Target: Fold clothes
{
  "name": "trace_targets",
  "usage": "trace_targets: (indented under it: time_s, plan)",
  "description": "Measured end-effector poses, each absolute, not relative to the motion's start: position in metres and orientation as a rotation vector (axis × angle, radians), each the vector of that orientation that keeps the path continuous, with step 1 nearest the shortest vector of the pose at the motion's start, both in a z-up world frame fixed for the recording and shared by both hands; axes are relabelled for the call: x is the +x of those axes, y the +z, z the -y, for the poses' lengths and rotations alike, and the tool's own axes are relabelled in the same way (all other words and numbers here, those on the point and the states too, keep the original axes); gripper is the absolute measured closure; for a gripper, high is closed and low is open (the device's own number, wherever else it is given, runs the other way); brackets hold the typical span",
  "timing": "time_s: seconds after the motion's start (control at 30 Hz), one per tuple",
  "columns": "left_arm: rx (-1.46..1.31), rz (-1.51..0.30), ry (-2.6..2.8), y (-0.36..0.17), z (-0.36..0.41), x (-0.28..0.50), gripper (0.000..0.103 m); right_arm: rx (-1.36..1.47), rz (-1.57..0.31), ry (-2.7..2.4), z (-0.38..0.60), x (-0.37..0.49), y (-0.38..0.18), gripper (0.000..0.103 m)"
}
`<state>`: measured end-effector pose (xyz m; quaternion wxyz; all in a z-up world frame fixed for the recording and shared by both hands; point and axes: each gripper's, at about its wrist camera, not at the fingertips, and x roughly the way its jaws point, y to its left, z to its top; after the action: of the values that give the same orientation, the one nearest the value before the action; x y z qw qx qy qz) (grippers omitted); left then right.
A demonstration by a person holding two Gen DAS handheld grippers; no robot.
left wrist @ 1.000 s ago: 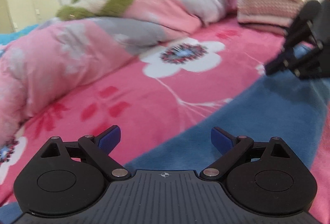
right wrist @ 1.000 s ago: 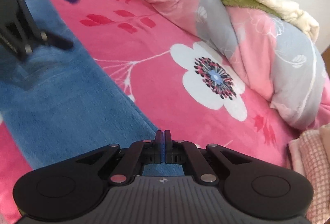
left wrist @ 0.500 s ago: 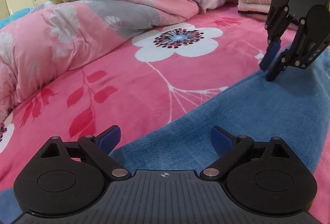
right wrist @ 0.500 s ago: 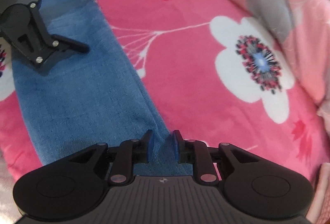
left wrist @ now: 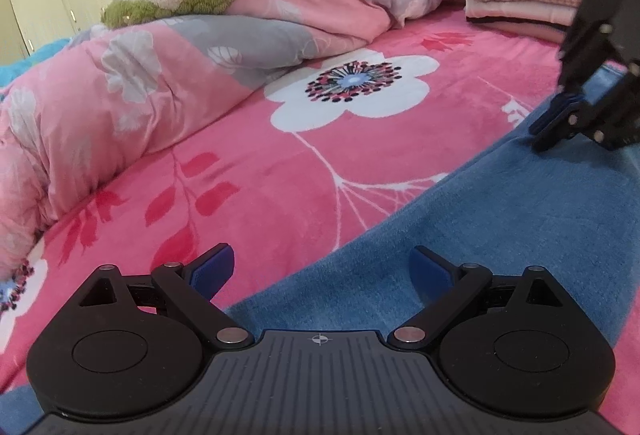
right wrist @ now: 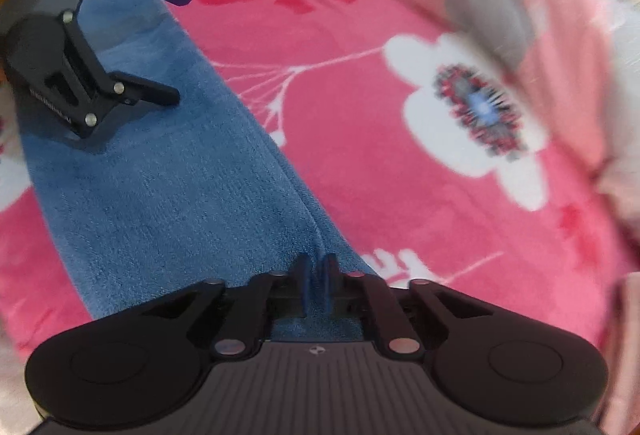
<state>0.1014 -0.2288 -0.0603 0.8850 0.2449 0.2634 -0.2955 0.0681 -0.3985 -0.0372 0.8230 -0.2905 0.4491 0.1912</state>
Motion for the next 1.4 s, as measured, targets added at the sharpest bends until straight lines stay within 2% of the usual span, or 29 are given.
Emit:
trace_targets:
  time_s: [0.27,0.43,0.6,0.67,0.73,0.87,0.9,0.97,1.0,1.03,1.13,1.17,1.2,1.23,1.33,1.4]
  plan:
    - [0.535,-0.528,-0.583,-0.055,0.238,0.103,0.008,-0.863,-0.675,0.201,0.366,0.029,-0.046,0.102]
    - [0.547,-0.525,-0.576,-0.057,0.244,0.104,0.008,-0.863,-0.632,0.159,0.367,0.035,-0.05,0.102]
    - [0.554,-0.541,-0.577,-0.066,0.247,0.104,0.008,-0.907,-0.608,0.097,0.358,0.037,-0.09,0.101]
    - [0.551,-0.544,-0.576,-0.066,0.247,0.105,0.007,-0.86,-0.573,0.035,0.36,0.034,-0.089,0.1]
    - [0.556,-0.542,-0.574,-0.066,0.248,0.104,0.007,-0.774,-0.549,-0.039,0.367,0.032,-0.081,0.095]
    - [0.562,-0.535,-0.57,-0.068,0.248,0.103,0.007,-0.477,-0.501,-0.203,0.414,0.011,-0.045,0.094]
    - [0.562,-0.536,-0.57,-0.068,0.248,0.103,0.007,-0.388,-0.496,-0.244,0.433,0.002,-0.038,0.092]
    - [0.563,-0.536,-0.57,-0.068,0.248,0.103,0.007,-0.208,-0.484,-0.326,0.47,-0.016,-0.023,0.075]
    - [0.564,-0.536,-0.569,-0.068,0.248,0.103,0.007,-0.114,-0.482,-0.364,0.491,-0.024,-0.018,0.058]
    - [0.565,-0.536,-0.568,-0.068,0.249,0.103,0.007,-0.011,-0.489,-0.397,0.516,-0.029,-0.017,0.048]
    - [0.566,-0.537,-0.56,-0.067,0.25,0.103,0.007,0.352,-0.554,-0.426,0.59,-0.034,-0.031,0.046]
    - [0.566,-0.537,-0.557,-0.067,0.25,0.102,0.007,0.481,-0.585,-0.408,0.611,-0.035,-0.041,0.048]
    - [0.566,-0.536,-0.554,-0.067,0.25,0.102,0.007,0.589,-0.618,-0.367,0.627,-0.035,-0.052,0.057]
    - [0.565,-0.536,-0.551,-0.067,0.25,0.101,0.007,0.652,-0.637,-0.333,0.635,-0.033,-0.061,0.073]
    - [0.562,-0.536,-0.542,-0.067,0.25,0.101,0.007,0.609,-0.611,-0.293,0.631,-0.033,-0.065,0.094]
    - [0.568,-0.533,-0.532,-0.066,0.25,0.1,0.007,0.588,-0.548,-0.285,0.63,-0.038,-0.058,0.099]
